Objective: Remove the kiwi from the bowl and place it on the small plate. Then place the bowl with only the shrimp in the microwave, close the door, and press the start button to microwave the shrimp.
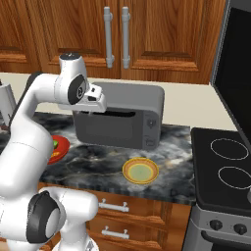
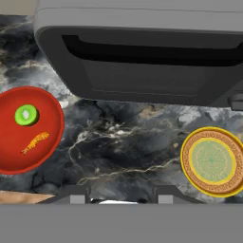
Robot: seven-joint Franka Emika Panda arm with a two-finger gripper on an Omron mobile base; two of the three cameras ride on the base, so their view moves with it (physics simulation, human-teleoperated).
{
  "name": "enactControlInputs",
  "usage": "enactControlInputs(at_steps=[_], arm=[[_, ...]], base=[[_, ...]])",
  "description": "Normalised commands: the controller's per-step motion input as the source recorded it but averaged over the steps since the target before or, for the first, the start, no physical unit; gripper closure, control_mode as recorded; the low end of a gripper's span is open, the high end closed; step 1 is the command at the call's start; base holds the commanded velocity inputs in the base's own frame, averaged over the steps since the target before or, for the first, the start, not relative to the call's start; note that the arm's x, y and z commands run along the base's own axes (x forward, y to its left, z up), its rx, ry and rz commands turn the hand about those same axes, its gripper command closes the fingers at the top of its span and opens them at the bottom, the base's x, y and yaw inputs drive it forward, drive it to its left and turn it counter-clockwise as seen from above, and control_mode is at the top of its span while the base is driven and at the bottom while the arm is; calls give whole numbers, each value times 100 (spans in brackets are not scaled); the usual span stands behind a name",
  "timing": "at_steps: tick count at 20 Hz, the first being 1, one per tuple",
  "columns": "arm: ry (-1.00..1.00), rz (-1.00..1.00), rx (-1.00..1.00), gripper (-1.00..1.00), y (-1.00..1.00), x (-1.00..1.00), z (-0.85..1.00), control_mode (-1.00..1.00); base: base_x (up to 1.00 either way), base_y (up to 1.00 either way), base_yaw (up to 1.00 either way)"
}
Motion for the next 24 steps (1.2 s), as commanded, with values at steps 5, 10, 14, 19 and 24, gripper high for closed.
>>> enactControlInputs(at_steps=[5,10,14,19,24], arm=[[4,0,-2,-100,-1,-4,-4,-100],[0,0,0,-100,0,0,0,-100],[0,0,0,-100,0,0,0,-100],[0,0,0,-100,0,0,0,-100],[0,0,0,-100,0,0,0,-100]], base=[[0,0,0],[0,0,0],[0,0,0],[0,0,0],[0,0,0]])
